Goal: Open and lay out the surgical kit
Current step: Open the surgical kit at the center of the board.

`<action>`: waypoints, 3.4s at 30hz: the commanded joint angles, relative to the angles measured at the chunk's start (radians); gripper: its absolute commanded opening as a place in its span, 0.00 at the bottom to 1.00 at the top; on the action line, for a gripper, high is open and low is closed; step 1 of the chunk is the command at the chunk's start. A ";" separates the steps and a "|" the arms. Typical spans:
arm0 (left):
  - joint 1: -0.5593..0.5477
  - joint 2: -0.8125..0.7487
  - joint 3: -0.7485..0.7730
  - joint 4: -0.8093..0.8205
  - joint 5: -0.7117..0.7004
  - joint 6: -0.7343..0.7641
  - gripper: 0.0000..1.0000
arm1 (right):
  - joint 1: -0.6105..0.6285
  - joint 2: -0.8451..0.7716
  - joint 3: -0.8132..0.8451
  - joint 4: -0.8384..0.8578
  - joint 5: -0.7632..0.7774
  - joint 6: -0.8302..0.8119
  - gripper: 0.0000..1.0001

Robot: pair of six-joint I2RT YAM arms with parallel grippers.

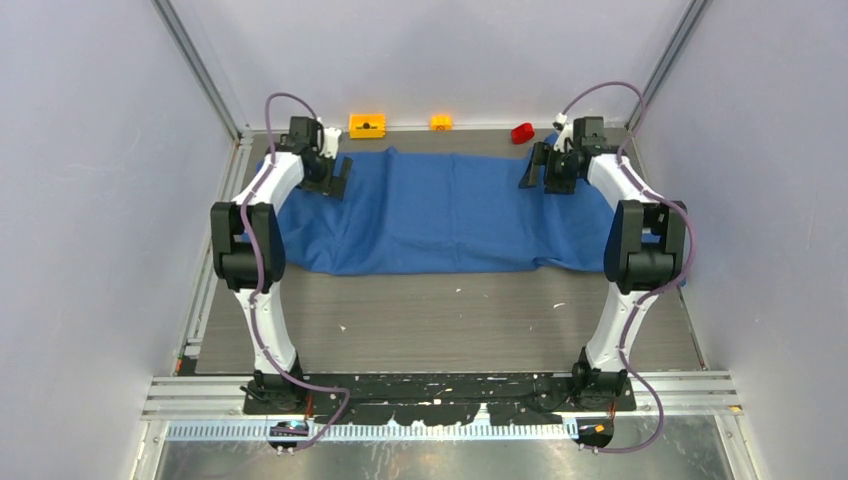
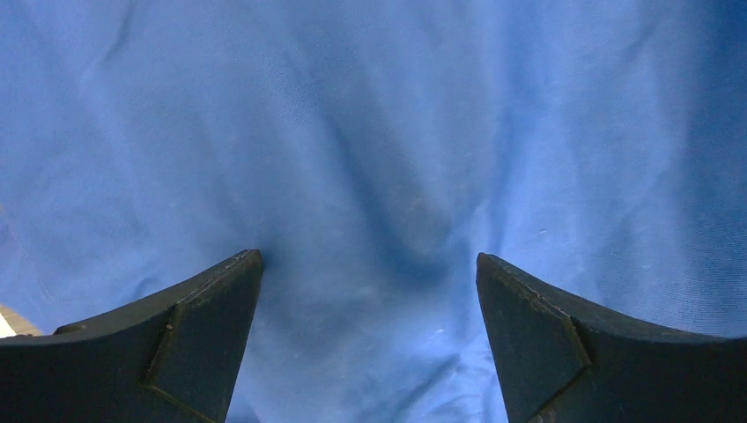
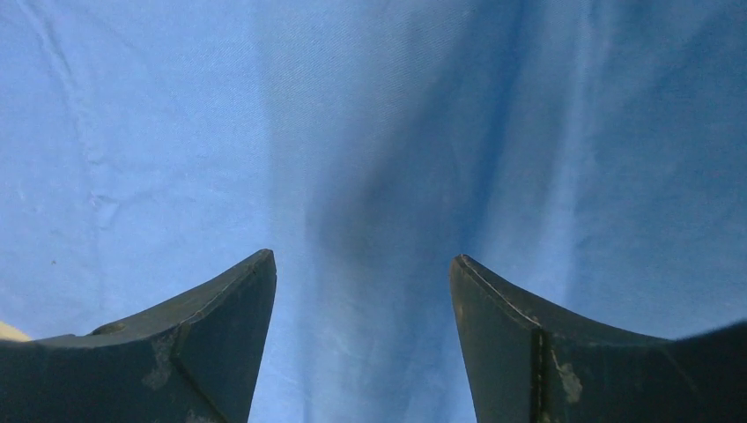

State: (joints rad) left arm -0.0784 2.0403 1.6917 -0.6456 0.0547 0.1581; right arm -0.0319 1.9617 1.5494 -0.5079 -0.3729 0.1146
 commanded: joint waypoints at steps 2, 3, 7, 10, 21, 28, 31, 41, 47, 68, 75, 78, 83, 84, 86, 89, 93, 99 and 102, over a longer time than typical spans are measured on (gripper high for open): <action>0.100 0.033 -0.036 -0.053 0.023 0.007 0.93 | 0.032 0.043 0.033 0.000 -0.061 0.053 0.74; 0.117 0.038 -0.042 -0.058 0.026 0.014 0.93 | 0.063 0.052 0.036 0.000 -0.064 0.055 0.73; 0.156 0.060 -0.045 -0.075 0.020 0.043 0.93 | 0.108 0.086 0.054 -0.003 -0.056 0.058 0.68; 0.175 0.076 -0.033 -0.080 0.002 0.064 0.92 | 0.133 0.114 0.085 -0.014 -0.059 0.066 0.64; 0.238 0.118 0.027 -0.080 -0.047 0.101 0.92 | 0.220 0.160 0.154 -0.035 -0.058 0.085 0.58; 0.259 0.147 0.078 -0.087 -0.101 0.110 0.92 | 0.234 0.141 0.140 -0.026 -0.046 0.087 0.59; 0.261 0.130 0.085 -0.096 -0.076 0.108 0.92 | 0.232 0.124 0.147 -0.043 0.000 0.048 0.64; 0.258 -0.021 0.108 0.062 0.112 0.017 1.00 | 0.140 -0.049 0.134 -0.069 0.074 -0.051 0.73; 0.211 0.079 0.263 0.066 0.191 -0.069 1.00 | 0.118 -0.124 0.080 -0.070 0.087 -0.068 0.73; 0.056 0.447 0.589 0.178 0.645 -0.583 0.83 | 0.091 -0.190 -0.052 -0.079 0.066 -0.075 0.72; 0.040 0.511 0.618 0.204 0.679 -0.669 0.72 | 0.085 -0.190 -0.080 -0.078 0.057 -0.080 0.71; 0.032 0.513 0.617 0.205 0.678 -0.668 0.65 | 0.081 -0.190 -0.088 -0.078 0.053 -0.079 0.71; 0.030 0.498 0.600 0.209 0.677 -0.660 0.52 | 0.076 -0.187 -0.094 -0.078 0.045 -0.079 0.70; 0.030 0.493 0.596 0.209 0.674 -0.652 0.51 | 0.077 -0.185 -0.095 -0.078 0.042 -0.078 0.71; 0.030 0.483 0.589 0.205 0.667 -0.638 0.48 | 0.076 -0.181 -0.094 -0.078 0.038 -0.078 0.70; 0.031 0.472 0.587 0.203 0.667 -0.627 0.42 | 0.076 -0.177 -0.095 -0.078 0.037 -0.078 0.70; 0.030 0.452 0.586 0.203 0.675 -0.618 0.33 | 0.075 -0.177 -0.100 -0.078 0.035 -0.079 0.70; 0.030 0.413 0.586 0.191 0.677 -0.584 0.21 | 0.070 -0.178 -0.103 -0.078 0.032 -0.081 0.70; 0.030 0.392 0.587 0.191 0.688 -0.579 0.14 | 0.067 -0.179 -0.103 -0.077 0.030 -0.082 0.70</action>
State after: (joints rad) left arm -0.0467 2.5366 2.2734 -0.4568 0.7372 -0.4568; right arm 0.0437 1.8256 1.4418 -0.6071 -0.3279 0.0498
